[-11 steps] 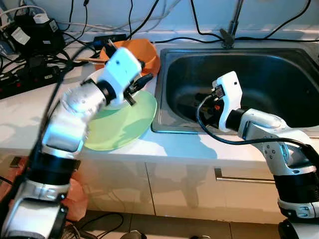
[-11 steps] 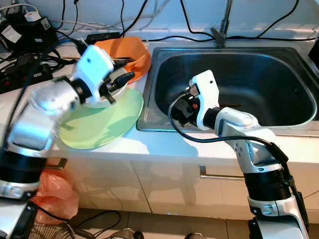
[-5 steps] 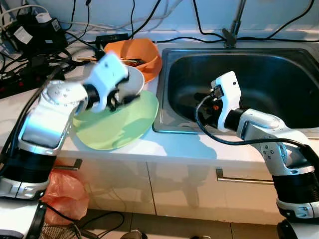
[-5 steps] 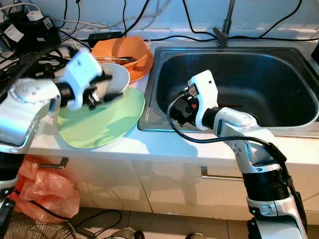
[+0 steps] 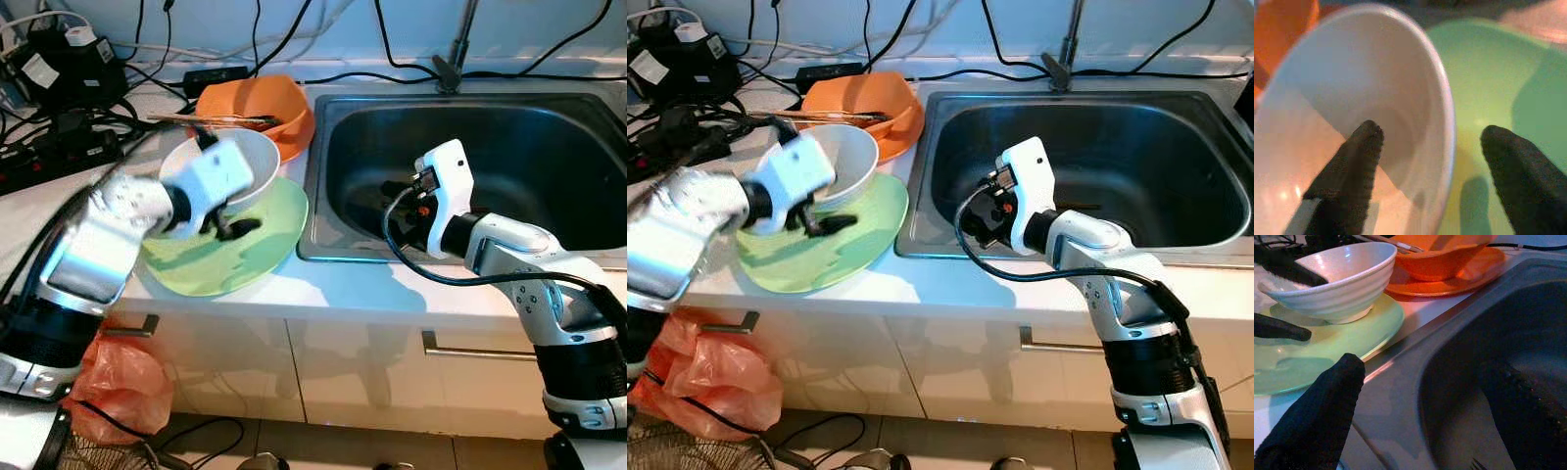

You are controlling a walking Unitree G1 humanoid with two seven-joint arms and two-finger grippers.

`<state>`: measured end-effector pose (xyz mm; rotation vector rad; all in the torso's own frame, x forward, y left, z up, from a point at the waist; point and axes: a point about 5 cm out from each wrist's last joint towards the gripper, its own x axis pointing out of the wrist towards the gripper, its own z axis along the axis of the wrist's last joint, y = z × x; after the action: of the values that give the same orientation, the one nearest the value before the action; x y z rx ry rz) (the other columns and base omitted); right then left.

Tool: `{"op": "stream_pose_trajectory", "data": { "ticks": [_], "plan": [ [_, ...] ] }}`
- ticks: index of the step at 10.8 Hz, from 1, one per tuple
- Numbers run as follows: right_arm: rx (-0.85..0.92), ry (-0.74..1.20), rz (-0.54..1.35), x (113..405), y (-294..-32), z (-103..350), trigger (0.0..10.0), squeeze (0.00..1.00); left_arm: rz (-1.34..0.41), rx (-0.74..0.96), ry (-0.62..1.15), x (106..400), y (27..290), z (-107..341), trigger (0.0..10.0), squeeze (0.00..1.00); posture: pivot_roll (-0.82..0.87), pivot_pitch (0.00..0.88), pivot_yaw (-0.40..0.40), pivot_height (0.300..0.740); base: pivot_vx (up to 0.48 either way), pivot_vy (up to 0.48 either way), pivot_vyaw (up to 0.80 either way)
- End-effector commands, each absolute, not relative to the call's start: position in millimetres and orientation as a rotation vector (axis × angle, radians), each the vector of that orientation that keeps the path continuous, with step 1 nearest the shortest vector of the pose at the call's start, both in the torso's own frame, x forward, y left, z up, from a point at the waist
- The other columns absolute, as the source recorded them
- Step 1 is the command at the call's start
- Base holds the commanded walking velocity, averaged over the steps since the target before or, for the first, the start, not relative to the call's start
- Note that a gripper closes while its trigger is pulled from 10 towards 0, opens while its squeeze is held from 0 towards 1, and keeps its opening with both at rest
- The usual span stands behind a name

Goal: Kitchen organization

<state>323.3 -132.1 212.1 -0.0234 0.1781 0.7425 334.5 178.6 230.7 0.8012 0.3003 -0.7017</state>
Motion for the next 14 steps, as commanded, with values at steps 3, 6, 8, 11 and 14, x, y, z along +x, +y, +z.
{"op": "stream_pose_trajectory", "data": {
  "ticks": [3,6,8,11,14],
  "plan": [
    [-0.032,0.161,0.76,322.6,-128.1,217.3,10.0,0.0,-0.689,0.858,0.332,336.1,187.4,221.6,0.0,0.0,0.03,0.094,0.088,0.74,0.0,0.0,0.0],
    [-0.021,0.185,0.798,319.0,-127.2,215.5,10.0,0.0,-0.698,0.848,0.327,337.7,188.8,213.9,0.0,0.0,0.03,0.096,0.088,0.74,0.0,0.0,0.0],
    [-0.017,0.203,0.853,314.6,-125.4,215.4,10.0,0.0,-0.709,0.842,0.293,338.5,186.3,213.1,0.0,0.0,0.02,0.096,0.083,0.74,0.0,0.0,0.0],
    [-0.015,0.215,0.913,309.0,-123.2,215.4,10.0,0.0,-0.704,0.838,0.257,341.6,187.1,211.7,0.0,0.0,0.02,0.096,0.08,0.74,0.0,0.0,0.0],
    [-0.016,0.219,0.924,308.0,-122.9,214.5,10.0,0.0,-0.709,0.838,0.195,344.1,185.1,213.9,0.0,0.0,0.02,0.097,0.081,0.74,0.0,0.0,0.0]
  ]
}}
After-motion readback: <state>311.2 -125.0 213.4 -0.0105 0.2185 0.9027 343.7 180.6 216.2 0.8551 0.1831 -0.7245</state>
